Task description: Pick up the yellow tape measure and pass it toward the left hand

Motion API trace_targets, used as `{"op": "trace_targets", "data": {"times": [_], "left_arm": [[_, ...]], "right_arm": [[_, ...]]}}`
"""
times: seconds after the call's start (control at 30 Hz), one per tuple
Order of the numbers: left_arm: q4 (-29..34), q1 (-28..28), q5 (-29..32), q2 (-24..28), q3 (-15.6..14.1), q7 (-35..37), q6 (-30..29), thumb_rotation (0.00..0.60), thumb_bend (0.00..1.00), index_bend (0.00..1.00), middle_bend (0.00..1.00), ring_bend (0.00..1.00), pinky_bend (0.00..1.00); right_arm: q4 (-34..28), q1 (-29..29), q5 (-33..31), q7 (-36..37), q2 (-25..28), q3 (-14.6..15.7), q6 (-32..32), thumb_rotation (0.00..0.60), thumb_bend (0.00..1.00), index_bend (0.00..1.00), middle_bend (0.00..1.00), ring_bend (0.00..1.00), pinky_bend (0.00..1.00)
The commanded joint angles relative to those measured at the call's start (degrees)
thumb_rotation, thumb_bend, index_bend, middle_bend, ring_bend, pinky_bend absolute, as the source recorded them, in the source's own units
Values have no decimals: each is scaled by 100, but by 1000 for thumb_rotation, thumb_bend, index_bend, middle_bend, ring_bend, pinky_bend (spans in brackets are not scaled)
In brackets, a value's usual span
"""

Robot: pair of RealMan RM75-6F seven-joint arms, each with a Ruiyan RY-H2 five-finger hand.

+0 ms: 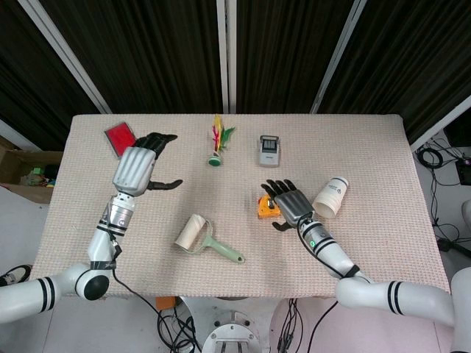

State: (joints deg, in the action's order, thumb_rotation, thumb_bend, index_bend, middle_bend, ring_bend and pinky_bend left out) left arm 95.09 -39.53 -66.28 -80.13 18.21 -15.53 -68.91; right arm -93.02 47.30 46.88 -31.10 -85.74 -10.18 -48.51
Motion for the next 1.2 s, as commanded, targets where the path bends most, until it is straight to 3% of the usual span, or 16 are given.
{"op": "trace_targets", "data": {"times": [0.03, 0.5, 0.77, 1.2], "left_arm": [[10, 9, -11, 2, -7, 12, -25, 443, 0, 187, 235, 182, 268], [-74, -23, -32, -57, -45, 104, -1, 444, 0, 187, 235, 183, 269], [-93, -8, -28, -33, -78, 99, -2, 445, 0, 188, 235, 182, 268], [-186, -6, -42, -97, -111, 129, -12, 444, 0, 194, 235, 182, 269]], "right_arm": [[163, 172, -240, -217, -142, 56, -16, 600, 240, 0, 39, 0, 0], [501, 527, -742, -533, -522, 259, -160, 600, 244, 5, 108, 37, 48], [772, 549, -578, -426, -750, 280, -286, 600, 283, 152, 201, 120, 119], [831, 625, -727, -582, -806, 310, -367, 600, 284, 266, 270, 182, 129]]}}
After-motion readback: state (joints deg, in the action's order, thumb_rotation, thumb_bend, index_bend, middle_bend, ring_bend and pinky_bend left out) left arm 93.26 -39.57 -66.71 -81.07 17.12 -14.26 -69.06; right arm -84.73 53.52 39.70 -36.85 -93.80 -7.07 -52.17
